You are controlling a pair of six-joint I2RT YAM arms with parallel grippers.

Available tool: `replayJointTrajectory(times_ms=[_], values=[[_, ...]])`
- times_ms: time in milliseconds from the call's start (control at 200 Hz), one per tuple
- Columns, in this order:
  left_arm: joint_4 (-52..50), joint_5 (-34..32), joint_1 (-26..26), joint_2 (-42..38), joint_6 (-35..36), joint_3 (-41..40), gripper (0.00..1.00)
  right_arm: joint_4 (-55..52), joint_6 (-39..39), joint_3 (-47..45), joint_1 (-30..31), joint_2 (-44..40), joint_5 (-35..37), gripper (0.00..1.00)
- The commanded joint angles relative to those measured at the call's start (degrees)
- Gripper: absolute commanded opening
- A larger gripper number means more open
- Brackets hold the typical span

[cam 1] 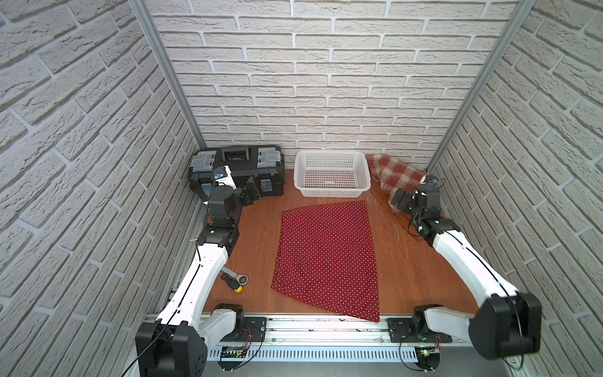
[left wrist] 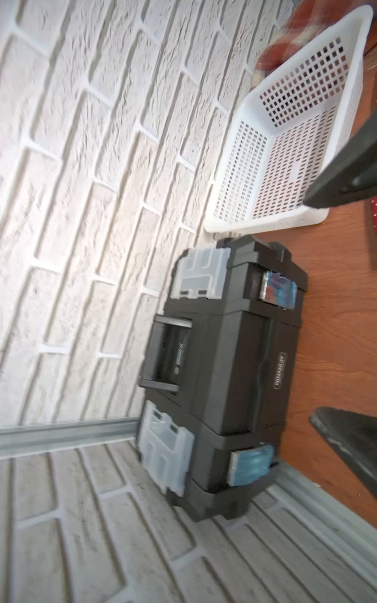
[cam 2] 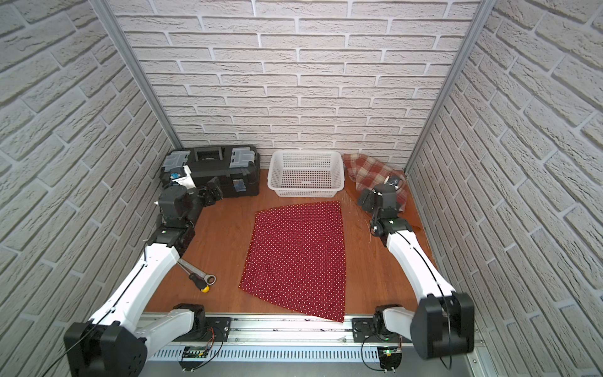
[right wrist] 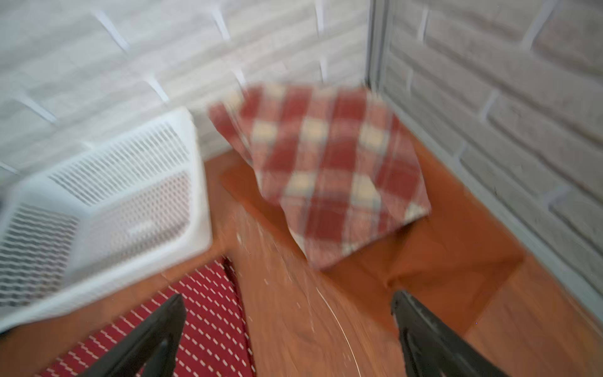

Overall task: Roll up the skirts
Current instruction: Fold the skirt at the center of the board.

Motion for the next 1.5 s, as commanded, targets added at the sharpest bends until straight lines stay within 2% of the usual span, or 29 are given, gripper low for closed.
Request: replayJointTrajectory(times_ms=[0, 60, 155, 230, 270, 330, 395, 475, 500, 525, 555, 580, 625, 665, 755, 855, 915, 965, 1005, 1035, 1065, 1090, 1115, 1150, 1165, 1225, 1325, 1410, 1495], values=[[-9.6, 3.2, 2.1, -2.3, -10.0, -5.6, 0.98, -21.0, -5.0, 7.1, 8.7, 5.3, 5.9, 0.99], [-4.0, 3.7, 2.5, -5.3, -12.8, -9.4, 0.98, -27.1, -7.5, 11.1, 15.1, 8.2, 17.3, 0.99], [-2.6, 3.8, 3.1, -7.4, -15.3, -11.4, 0.99, -34.8, -9.8, 15.4, 22.1, 13.1, 32.6, 0.99], [-3.1, 4.0, 3.1, -6.8, -14.0, -11.2, 0.98, -44.1, -3.8, 19.4, 26.5, 17.9, 51.0, 0.99], [-3.0, 4.0, 3.1, -6.3, -14.0, -11.5, 0.99, -48.4, -0.8, 20.8, 27.8, 20.0, 57.9, 0.99], [-0.9, 5.4, 3.1, -6.0, -13.0, -12.4, 0.99, -56.4, 6.0, 24.0, 28.3, 22.2, 61.9, 0.99], [0.1, 6.6, 3.1, -6.3, -13.1, -12.7, 0.99, -67.9, 20.6, 27.8, 29.5, 22.9, 65.2, 0.99], [0.4, 6.9, 3.1, -6.8, -13.0, -12.7, 0.98, -66.0, 17.5, 28.8, 32.0, 21.9, 66.1, 0.98], [0.7, 7.1, 3.1, -7.0, -12.7, -12.8, 0.99, -60.5, 11.0, 27.7, 33.0, 20.9, 65.2, 0.99], [0.9, 7.4, 3.0, -7.4, -12.7, -12.9, 0.98, -50.1, -1.1, 25.4, 33.8, 19.2, 61.5, 0.99], [0.8, 7.3, 3.1, -7.7, -13.1, -12.9, 0.99, -37.6, -14.5, 22.0, 34.4, 16.6, 53.4, 0.91], [0.6, 7.2, 3.1, -8.0, -13.3, -13.0, 0.98, -30.8, -19.8, 19.9, 35.0, 14.2, 46.6, 0.85], [0.5, 7.4, 3.0, -8.5, -13.0, -13.1, 0.98, -25.2, -20.8, 18.9, 35.7, 9.9, 31.6, 0.84], [0.3, 7.6, 2.9, -8.9, -12.8, -13.1, 0.98, -21.2, -21.6, 18.0, 35.4, 5.8, 12.3, 0.83], [0.6, 9.7, 3.0, -9.9, -12.8, -13.0, 0.99, -7.8, -19.6, 12.9, 34.3, -3.1, -14.7, 0.87], [1.8, 10.1, 3.0, -10.8, -15.4, -14.0, 0.98, 0.9, -15.7, 8.7, 29.8, -10.4, -29.8, 0.91], [5.2, 11.6, 3.5, -10.7, -17.9, -15.8, 0.98, 0.9, -14.2, 7.4, 27.5, -13.0, -29.2, 0.93], [8.7, 13.0, 3.7, -10.3, -22.0, -18.0, 0.99, -2.0, -14.7, 6.6, 27.3, -14.1, -23.0, 0.93], [12.7, 16.9, 4.0, -9.4, -23.4, -19.7, 0.96, -6.2, -15.2, 6.4, 27.3, -14.0, -19.3, 0.87], [15.6, 21.7, 4.5, -8.4, -22.9, -20.4, 0.85, -10.6, -16.4, 6.2, 27.3, -13.7, -18.7, 0.81], [15.3, 25.8, 4.7, -6.6, -22.4, -19.8, 0.68, -13.9, -15.5, 5.9, 27.3, -13.3, -16.6, 0.69], [11.8, 28.0, 4.6, -5.3, -21.7, -18.1, 0.55, -16.0, -13.5, 5.0, 27.3, -12.9, -13.8, 0.47], [7.6, 29.6, 4.0, -3.9, -20.0, -15.4, 0.36, -17.7, -11.1, 3.9, 27.3, -12.5, -10.6, 0.27], [1.1, 29.7, 2.0, -2.1, -16.4, -12.1, 0.09, -19.4, -8.2, 1.9, 27.3, -11.7, -7.5, 0.07], [-1.8, 29.0, 0.6, -1.5, -15.0, -11.2, 0.00, -19.8, -7.2, 1.1, 27.3, -11.3, -6.8, 0.03], [-8.6, 22.0, -6.5, -0.8, -12.0, -8.8, 0.00, -19.8, -4.0, -2.4, 27.1, -9.3, -5.8, 0.03], [-9.1, 15.7, -17.1, 0.6, -13.6, -9.6, 0.00, -16.8, -1.5, -6.0, 26.9, -5.3, -4.7, 0.03], [-4.2, 17.4, -21.8, 6.3, -17.6, -11.6, 0.00, -13.9, -0.5, -5.8, 25.6, -0.1, -5.7, 0.03], [2.3, 18.5, -23.8, 13.2, -21.3, -13.7, 0.00, -13.8, -0.4, -3.3, 24.7, 6.3, -6.2, 0.03]])
